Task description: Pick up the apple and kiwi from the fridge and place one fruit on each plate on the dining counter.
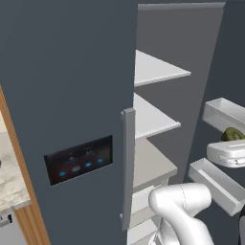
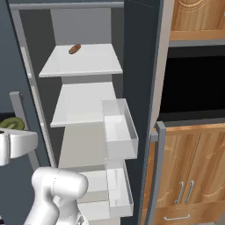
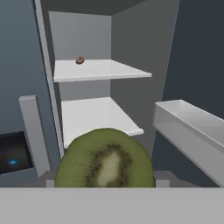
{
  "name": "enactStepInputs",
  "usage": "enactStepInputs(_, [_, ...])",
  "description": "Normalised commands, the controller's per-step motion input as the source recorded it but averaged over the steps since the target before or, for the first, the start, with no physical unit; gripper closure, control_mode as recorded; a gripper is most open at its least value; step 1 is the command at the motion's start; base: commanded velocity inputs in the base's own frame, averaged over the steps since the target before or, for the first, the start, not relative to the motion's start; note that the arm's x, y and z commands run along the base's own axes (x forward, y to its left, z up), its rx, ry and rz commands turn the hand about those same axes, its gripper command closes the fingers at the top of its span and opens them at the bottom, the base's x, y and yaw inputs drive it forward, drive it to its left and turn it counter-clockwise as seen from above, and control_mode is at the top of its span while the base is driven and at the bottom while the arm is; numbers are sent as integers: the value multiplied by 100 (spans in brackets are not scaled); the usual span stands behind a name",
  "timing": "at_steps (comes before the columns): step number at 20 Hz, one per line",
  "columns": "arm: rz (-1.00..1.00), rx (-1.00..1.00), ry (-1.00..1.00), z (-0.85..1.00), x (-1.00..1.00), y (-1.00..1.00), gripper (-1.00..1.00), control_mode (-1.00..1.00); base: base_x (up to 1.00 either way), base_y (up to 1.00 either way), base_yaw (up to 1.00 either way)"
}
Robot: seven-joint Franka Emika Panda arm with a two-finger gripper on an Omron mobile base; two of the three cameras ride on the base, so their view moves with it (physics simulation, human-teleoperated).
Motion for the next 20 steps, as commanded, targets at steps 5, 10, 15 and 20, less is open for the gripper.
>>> enactStepInputs(5, [0,0,0,0,-15,0,100,100,-71,0,0])
enactStepInputs(10, [0,0,0,0,0,0,100,100,-100,10,17])
enactStepInputs(15, [0,0,0,0,0,0,100,100,-99,11,36])
enactStepInputs(20, [0,0,0,0,0,0,100,100,-97,0,40])
